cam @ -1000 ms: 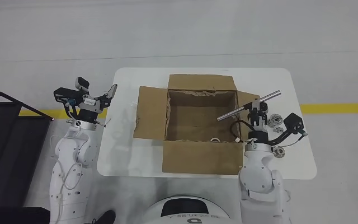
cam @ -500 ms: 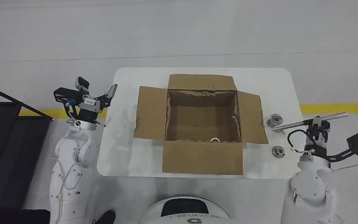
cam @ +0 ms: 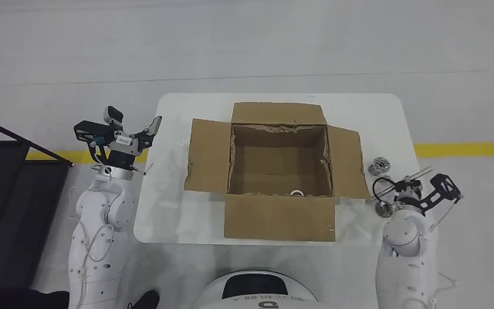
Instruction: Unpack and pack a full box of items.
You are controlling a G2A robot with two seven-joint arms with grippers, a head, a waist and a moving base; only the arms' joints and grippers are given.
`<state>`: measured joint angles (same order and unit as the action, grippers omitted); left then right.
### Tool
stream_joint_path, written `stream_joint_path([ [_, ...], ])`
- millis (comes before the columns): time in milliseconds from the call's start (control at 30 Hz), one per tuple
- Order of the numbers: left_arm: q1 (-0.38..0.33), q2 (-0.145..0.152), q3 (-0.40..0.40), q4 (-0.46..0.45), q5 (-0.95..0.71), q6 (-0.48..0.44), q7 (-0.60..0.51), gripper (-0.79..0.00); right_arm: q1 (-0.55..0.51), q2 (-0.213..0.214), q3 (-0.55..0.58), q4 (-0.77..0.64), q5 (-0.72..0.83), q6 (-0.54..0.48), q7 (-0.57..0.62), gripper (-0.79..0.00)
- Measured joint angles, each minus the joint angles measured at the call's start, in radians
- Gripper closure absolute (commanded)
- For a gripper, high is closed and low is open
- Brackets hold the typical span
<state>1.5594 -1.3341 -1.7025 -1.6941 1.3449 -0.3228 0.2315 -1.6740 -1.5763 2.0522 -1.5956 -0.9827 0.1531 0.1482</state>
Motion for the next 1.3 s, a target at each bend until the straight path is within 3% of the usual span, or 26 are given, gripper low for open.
stream_joint_path([
  [333,0.000,0.000,0.000,0.000,0.000,0.000,0.000,-0.785,-0.041,0.004,0.011,-0.023,0.084,-0.011,0.031,0.000],
  [800,0.000,0.000,0.000,0.000,0.000,0.000,0.000,-0.785,-0.017,0.005,-0.088,-0.002,0.019,0.089,0.034,0.000],
  [967,0.000,0.000,0.000,0.000,0.000,0.000,0.000,-0.785,-0.024,0.005,-0.102,-0.001,0.021,0.106,0.021,-0.151],
  [1133,0.000,0.000,0.000,0.000,0.000,0.000,0.000,-0.785,-0.034,0.004,-0.095,-0.003,0.046,0.140,-0.008,-0.077],
  [1300,0.000,0.000,0.000,0.000,0.000,0.000,0.000,-0.785,-0.038,0.007,-0.064,0.001,0.083,0.159,-0.012,-0.191],
])
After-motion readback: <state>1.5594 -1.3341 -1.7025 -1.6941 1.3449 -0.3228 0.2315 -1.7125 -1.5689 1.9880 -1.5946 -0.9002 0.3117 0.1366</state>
